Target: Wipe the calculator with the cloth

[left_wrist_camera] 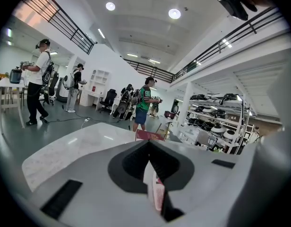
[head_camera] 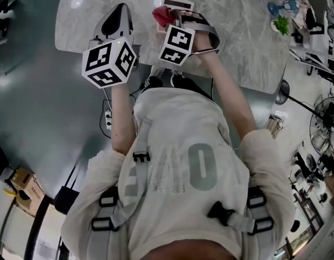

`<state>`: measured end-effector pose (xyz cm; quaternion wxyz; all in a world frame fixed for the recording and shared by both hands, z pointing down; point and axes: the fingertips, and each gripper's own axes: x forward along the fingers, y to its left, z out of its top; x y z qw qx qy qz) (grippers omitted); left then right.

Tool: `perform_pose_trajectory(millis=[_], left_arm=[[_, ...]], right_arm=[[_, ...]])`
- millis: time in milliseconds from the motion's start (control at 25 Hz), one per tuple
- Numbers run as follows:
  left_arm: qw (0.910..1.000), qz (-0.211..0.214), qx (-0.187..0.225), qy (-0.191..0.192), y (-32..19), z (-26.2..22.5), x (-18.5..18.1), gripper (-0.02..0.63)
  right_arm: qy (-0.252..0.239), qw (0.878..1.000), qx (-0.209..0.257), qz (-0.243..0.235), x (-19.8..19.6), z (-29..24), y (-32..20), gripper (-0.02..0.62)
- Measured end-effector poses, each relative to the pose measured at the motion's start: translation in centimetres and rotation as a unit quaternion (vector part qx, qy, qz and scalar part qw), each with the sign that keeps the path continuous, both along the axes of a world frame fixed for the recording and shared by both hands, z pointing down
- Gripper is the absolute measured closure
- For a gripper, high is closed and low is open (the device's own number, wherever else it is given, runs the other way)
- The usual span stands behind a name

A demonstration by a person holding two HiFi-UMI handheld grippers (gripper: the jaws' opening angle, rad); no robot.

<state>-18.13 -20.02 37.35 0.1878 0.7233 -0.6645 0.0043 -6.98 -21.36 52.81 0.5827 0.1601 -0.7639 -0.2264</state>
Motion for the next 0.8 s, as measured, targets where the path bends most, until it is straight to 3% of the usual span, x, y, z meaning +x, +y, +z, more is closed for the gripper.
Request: perform_pose_trajectory(millis=[160,320,560,800], left_arm=[[0.9997,0.008,0.015,-0.020,-0.7,-1.7,0.8,0.586],[0.9975,0.017,0.041,-0.056,-1.6,-4.2,1.8,0.586],[0.9888,0.029,0.095,-0.112,-1.7,-8.7,3.7,0.586],[0.9744,0.048,0.150,-0.160,-2.5,-11.3,7.0,0.586]], right_arm=[[-0.063,0.996,0.047,0.038,0.5,-6.1,-3.8,0.540],[-0.141,0.982,0.095,0.078,1.8,-12.7,-6.3,0.540],[-0.256,0.948,0.152,0.113,4.2,-20.3,-5.4,0.540],[-0.352,0.899,0.205,0.160,7.8,-23.6,-4.1,0.540]])
